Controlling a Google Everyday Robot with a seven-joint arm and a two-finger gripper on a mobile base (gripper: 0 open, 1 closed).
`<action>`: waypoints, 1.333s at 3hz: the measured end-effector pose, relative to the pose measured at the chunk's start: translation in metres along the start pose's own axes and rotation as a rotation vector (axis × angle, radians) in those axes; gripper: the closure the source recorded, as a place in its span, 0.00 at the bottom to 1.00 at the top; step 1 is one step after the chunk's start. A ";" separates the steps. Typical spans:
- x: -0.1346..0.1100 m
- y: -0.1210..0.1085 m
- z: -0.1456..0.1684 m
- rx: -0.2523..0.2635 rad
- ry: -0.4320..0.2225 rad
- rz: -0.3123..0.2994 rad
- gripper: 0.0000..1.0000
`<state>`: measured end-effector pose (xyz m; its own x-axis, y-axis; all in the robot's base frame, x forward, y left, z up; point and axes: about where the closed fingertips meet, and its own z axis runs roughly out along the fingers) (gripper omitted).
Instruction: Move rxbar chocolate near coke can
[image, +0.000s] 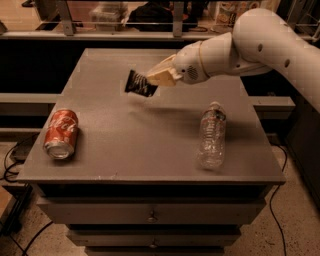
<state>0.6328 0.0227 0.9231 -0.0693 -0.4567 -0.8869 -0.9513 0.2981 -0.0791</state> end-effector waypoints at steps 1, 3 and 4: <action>-0.022 0.061 0.011 -0.135 -0.022 -0.091 1.00; -0.022 0.060 0.014 -0.133 -0.022 -0.091 1.00; -0.027 0.078 0.036 -0.207 -0.010 -0.118 1.00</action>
Offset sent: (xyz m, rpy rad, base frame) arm -0.0394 0.0282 0.0068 0.0023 -0.0159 0.1203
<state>0.5712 0.0880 0.9248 0.0477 -0.4698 -0.8815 -0.9940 0.0648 -0.0883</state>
